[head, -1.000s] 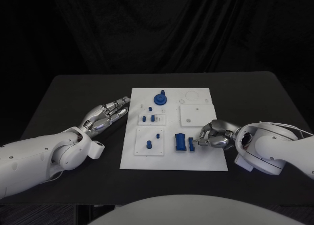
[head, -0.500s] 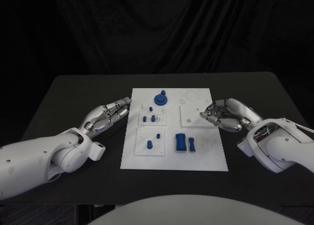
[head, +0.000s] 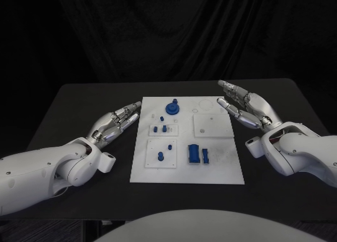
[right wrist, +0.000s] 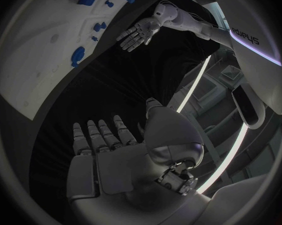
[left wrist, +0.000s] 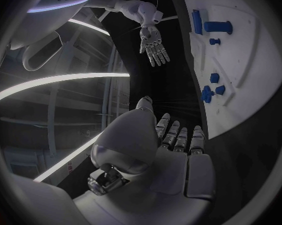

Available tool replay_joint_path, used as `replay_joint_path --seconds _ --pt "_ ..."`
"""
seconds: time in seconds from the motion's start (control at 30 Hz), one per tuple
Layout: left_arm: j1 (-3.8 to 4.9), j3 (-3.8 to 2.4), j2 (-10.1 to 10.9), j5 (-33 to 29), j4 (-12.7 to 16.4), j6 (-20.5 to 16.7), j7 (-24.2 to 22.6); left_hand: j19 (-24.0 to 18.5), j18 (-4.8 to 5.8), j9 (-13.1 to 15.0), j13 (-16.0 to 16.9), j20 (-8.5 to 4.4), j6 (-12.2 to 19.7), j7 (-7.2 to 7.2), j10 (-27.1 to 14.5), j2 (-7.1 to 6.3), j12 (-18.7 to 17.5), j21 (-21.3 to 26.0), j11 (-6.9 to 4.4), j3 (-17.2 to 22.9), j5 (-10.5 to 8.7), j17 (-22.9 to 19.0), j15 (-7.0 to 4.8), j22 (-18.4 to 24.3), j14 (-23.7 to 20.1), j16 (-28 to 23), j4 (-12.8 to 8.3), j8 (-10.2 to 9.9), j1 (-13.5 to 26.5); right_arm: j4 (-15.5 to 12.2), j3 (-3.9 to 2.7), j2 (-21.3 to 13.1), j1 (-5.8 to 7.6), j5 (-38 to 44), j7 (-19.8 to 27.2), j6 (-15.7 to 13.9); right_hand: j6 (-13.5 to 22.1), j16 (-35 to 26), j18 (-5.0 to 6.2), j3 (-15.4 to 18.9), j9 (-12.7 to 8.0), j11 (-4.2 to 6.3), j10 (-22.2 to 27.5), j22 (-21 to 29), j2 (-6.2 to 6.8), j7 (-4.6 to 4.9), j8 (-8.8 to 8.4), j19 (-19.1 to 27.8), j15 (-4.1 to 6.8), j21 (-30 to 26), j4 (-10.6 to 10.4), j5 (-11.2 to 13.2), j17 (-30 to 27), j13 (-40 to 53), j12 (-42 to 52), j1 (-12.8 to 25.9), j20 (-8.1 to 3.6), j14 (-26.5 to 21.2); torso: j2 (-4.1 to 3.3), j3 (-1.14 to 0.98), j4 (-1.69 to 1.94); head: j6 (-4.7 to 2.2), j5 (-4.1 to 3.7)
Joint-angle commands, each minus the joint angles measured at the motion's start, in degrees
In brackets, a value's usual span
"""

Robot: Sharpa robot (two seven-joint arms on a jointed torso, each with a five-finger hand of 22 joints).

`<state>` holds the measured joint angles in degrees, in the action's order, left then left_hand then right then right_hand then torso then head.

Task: Assemble the parts on the task board

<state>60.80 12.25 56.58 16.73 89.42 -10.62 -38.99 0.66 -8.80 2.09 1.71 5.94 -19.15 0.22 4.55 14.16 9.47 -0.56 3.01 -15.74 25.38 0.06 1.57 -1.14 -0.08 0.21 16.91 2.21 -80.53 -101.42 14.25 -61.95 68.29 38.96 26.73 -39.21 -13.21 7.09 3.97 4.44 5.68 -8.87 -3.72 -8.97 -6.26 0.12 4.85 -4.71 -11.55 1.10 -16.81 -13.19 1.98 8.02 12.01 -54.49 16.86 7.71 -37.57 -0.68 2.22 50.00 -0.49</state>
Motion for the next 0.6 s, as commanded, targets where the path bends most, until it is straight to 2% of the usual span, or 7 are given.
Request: replay_joint_path --seconds 0.03,0.3,0.33,0.37,0.43,0.47,0.6 --pt "0.29 -0.09 -0.73 -4.31 -0.3 0.43 -11.17 -0.01 0.46 -0.12 -0.07 0.51 0.84 -1.66 0.0 0.4 -0.52 0.04 0.49 -0.61 -1.53 -0.06 0.59 0.05 0.08 -0.21 -0.07 -0.31 1.34 1.37 -0.03 0.88 -0.03 -11.3 7.94 7.86 1.7 -1.37 -0.36 2.33 -1.59 1.0 1.64 1.97 -0.86 -1.49 -1.65 1.33 -0.31 -0.19 0.07 0.8 -0.34 -2.27 -1.87 -0.44 0.01 -2.81 2.13 -0.54 -0.74 0.0 0.65" --pt "0.31 -0.09 -2.4 -6.57 -1.68 1.77 -11.59 0.01 -0.33 -0.39 -0.18 1.85 4.63 -4.9 -0.4 1.19 -1.46 0.01 -0.37 -1.52 -4.41 -0.06 1.04 0.06 0.08 -0.21 -0.1 -0.58 3.64 3.93 -0.03 2.45 -0.34 -14.15 10.3 11.78 1.57 -2.1 -0.23 6.69 -3.18 3.23 2.64 3.6 -2.72 -2.86 -3.17 2.0 1.59 -0.28 0.11 0.06 -0.71 -4.9 -3.13 -3.37 0.01 -5.23 4.18 -0.93 -1.79 0.0 2.07" --pt "0.21 -0.06 -2.21 -3.96 -1.56 0.55 0.0 -0.66 2.63 -2.09 -1.71 -0.76 8.84 -0.22 -4.55 -3.36 -3.77 0.56 -3.01 3.89 -10.55 -0.06 -1.57 1.14 0.08 -0.21 -5.11 -2.21 26.31 3.65 -0.02 2.41 -0.15 -10.39 7.04 7.69 5.13 -7.09 -3.97 3.13 -5.68 4.79 3.72 8.97 -0.12 -0.12 -4.85 4.71 4.63 -1.1 5.15 4.08 -1.98 -8.02 -5.65 14.35 -4.98 -7.71 3.28 -0.66 -1.23 0.0 1.66" --pt "0.21 -0.08 -2.22 -3.98 -1.56 0.49 0.01 -0.66 2.64 -2.09 -1.71 -0.76 9.09 -0.22 -4.55 -3.43 -3.77 0.56 -3.01 3.87 -10.78 -0.06 -1.57 1.14 0.08 -0.21 -5.08 -2.21 26.86 3.66 -0.05 2.44 -0.16 -10.45 7.03 7.66 5.56 -7.09 -3.97 2.83 -5.68 8.87 3.72 8.97 -0.23 -0.12 -4.85 4.71 4.97 -1.1 5.7 4.56 -1.98 -8.02 -6.02 15.1 -5.57 -7.71 3.29 -0.66 -1.23 -0.03 1.66" --pt "0.2 -0.32 -2.41 -4.23 -1.52 -0.17 0.19 -0.66 2.63 -2.09 -1.71 -0.78 9.94 -0.22 -4.55 -4.21 -4.27 0.56 -3.01 4.68 -11.86 -0.06 -1.57 1.14 0.08 -0.21 -5.9 -2.21 30.93 3.84 -0.38 2.79 -0.35 -11.11 6.94 7.37 8.4 -7.09 -3.97 0.1 -5.68 8.87 3.72 8.97 1.82 -0.12 -4.85 4.71 7.33 -1.1 9.85 7.71 -1.98 -8.02 -12.01 30.05 -9.76 -7.71 3.36 -0.63 -1.25 -0.36 1.64" --pt "0.18 -0.48 -2.54 -4.4 -1.49 -0.63 0.31 -0.66 2.64 -2.09 -1.71 -0.94 10.32 -0.22 -4.55 -4.6 -4.52 0.56 -3.01 5.12 -12.42 -0.06 -1.57 1.14 0.08 -0.21 -6.34 -2.21 32.94 3.97 -0.61 3.03 -0.48 -11.57 6.88 7.17 13.21 -7.09 -3.97 -4.44 -5.68 8.87 3.72 8.97 6.26 -0.12 -4.85 4.71 11.55 -1.1 11.11 8.7 -1.98 -8.02 -12.01 34.51 -11.04 -7.71 3.4 -0.61 -1.27 -0.59 1.62" --pt "0.11 -1.57 -3.41 -5.55 -1.3 -3.68 1.14 -0.66 3.26 -2.09 -1.71 -1.66 11.5 -0.22 -4.55 -6.0 -5.24 0.56 -3.01 6.71 -14.34 -0.06 -1.57 1.14 0.08 -0.21 -7.92 -2.21 39.98 4.81 -2.13 4.62 -1.33 -14.63 6.45 5.82 13.21 -7.09 -3.97 -4.44 -5.68 8.87 3.72 8.97 6.26 -0.12 -4.85 4.71 11.55 -1.1 16.81 13.19 -1.98 -8.02 -12.01 44.73 -16.86 -7.71 3.71 -0.48 -1.37 -2.12 1.5"
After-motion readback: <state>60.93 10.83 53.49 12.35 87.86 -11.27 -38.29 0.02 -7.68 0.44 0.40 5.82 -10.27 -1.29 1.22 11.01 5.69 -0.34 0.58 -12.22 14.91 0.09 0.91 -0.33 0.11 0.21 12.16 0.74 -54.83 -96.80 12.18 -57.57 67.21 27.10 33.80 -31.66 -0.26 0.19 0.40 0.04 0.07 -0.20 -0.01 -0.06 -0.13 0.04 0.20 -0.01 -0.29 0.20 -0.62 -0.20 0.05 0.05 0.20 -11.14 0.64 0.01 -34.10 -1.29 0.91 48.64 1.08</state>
